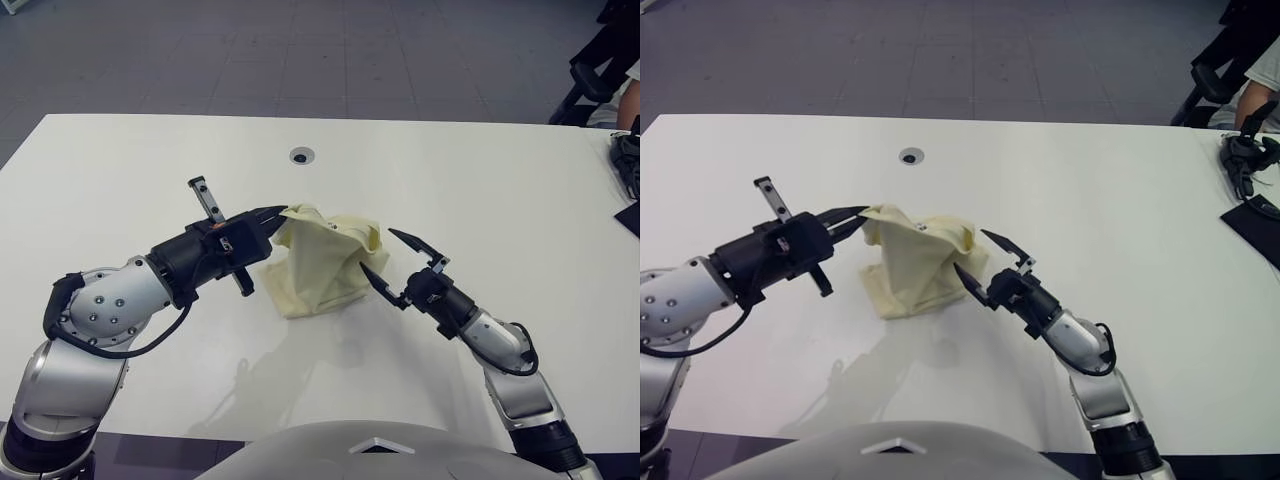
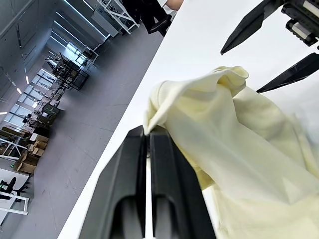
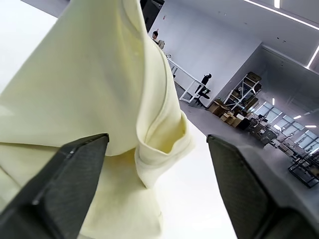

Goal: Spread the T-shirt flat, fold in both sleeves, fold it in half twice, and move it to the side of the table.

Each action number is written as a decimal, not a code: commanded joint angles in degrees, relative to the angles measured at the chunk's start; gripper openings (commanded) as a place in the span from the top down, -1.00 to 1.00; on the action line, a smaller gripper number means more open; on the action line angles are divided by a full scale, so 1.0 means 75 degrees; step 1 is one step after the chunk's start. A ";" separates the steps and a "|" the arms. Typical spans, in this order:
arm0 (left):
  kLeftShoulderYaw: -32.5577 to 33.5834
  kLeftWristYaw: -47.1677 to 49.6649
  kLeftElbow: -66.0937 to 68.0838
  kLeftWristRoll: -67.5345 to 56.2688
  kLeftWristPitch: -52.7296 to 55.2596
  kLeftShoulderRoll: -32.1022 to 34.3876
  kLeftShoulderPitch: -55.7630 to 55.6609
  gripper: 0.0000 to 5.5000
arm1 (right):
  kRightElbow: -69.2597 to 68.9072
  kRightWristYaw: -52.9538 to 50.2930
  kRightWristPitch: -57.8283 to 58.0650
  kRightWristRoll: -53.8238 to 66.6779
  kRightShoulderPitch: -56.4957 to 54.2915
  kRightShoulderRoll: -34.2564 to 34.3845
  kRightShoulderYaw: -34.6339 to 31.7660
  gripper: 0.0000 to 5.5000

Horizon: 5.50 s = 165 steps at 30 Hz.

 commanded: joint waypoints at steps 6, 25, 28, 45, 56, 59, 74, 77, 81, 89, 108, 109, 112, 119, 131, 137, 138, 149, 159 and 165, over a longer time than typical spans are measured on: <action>-0.0024 0.0065 -0.0060 -0.0014 0.0064 0.0071 -0.0029 1.00 | 0.0475 -0.0171 0.0282 0.0062 -0.0147 0.0093 -0.0109 0.26; -0.0094 0.0159 -0.0016 0.0040 0.0027 0.0102 0.0012 1.00 | 0.0200 -0.0028 0.0321 0.0228 -0.0018 0.0145 0.0093 0.70; -0.0099 0.0156 -0.0015 0.0030 0.0030 0.0111 0.0014 1.00 | 0.0110 -0.0028 0.0377 0.0227 0.0053 0.0208 0.0183 0.53; -0.0162 0.0108 0.0132 0.0043 -0.0117 0.0149 -0.0125 1.00 | 0.0081 -0.0430 0.0860 0.0366 0.0042 0.0786 0.0219 0.30; -0.0265 0.0143 0.0197 0.0174 -0.0263 0.0166 0.0069 1.00 | -0.0007 -0.0359 0.0793 0.0318 0.0073 0.0678 0.0221 0.97; -0.0246 0.0130 0.0191 0.0205 -0.0276 0.0182 0.0123 1.00 | -0.0211 -0.0307 0.0851 0.0426 -0.0007 0.0568 0.0041 1.00; 0.0526 0.0142 0.1275 0.0302 -0.0346 0.0635 -0.1160 1.00 | -0.0134 0.0561 0.2199 0.1757 -0.3306 -0.0449 -0.1374 1.00; 0.0500 0.0058 0.1861 0.0302 -0.0440 0.0789 -0.1824 1.00 | -0.0017 0.0786 0.2697 0.2101 -0.3965 -0.0624 -0.1574 1.00; 0.0020 -0.0253 0.3364 0.0385 -0.0922 0.0831 -0.3378 1.00 | 0.0114 0.0852 0.3687 0.2609 -0.4918 -0.0987 -0.2065 1.00; -0.0873 -0.0700 0.5689 0.1023 -0.2392 0.0730 -0.5526 1.00 | 0.0427 0.0945 0.4486 0.2935 -0.5902 -0.1388 -0.2355 1.00; -0.2752 0.1273 1.4736 0.4089 -0.7541 -0.0682 -1.1780 1.00 | 0.8331 0.0753 -0.0300 0.0317 -1.1249 -0.1886 -0.1474 1.00; -0.2734 0.1257 1.4841 0.4084 -0.7665 -0.0680 -1.1897 1.00 | 0.8511 0.0758 -0.0436 0.0288 -1.1399 -0.1926 -0.1486 1.00; -0.2873 0.1506 1.5058 0.4360 -0.8032 -0.0554 -1.2152 1.00 | 0.8905 0.0567 -0.0833 0.0160 -1.1776 -0.2068 -0.1535 1.00; -0.2718 0.0099 1.2801 0.3527 -0.8618 -0.0005 -1.0466 1.00 | 0.6739 0.1693 -0.0701 0.0812 -1.0018 -0.2294 -0.1494 1.00; 0.0102 -0.1816 0.1350 -0.1800 -0.2524 0.2256 -0.0996 1.00 | -0.1857 0.5266 0.5458 0.6614 -0.1228 -0.4990 -0.3365 1.00; 0.1582 -0.2975 -0.0097 -0.3025 -0.0845 0.2925 0.1021 1.00 | -0.3194 0.6664 0.7414 0.7970 0.0900 -0.5790 -0.4878 1.00; 0.1780 -0.3212 -0.0318 -0.3158 -0.0618 0.3056 0.1319 1.00 | -0.3346 0.6853 0.7556 0.7938 0.1154 -0.5859 -0.5025 1.00; 0.1582 -0.3556 -0.0902 -0.1071 -0.1744 0.3414 0.3902 1.00 | -0.3993 0.6789 0.6796 0.5811 0.2271 -0.5663 -0.4528 1.00; 0.2317 -0.3613 -0.0906 -0.2880 -0.1402 0.3814 0.4441 0.79 | -0.3642 0.6869 0.7570 0.6749 0.1837 -0.5732 -0.4654 0.42; 0.3177 -0.3119 -0.0481 -0.5174 -0.0089 0.4108 0.3199 0.44 | -0.2518 0.5285 0.6767 0.5309 0.0102 -0.5125 -0.3398 0.09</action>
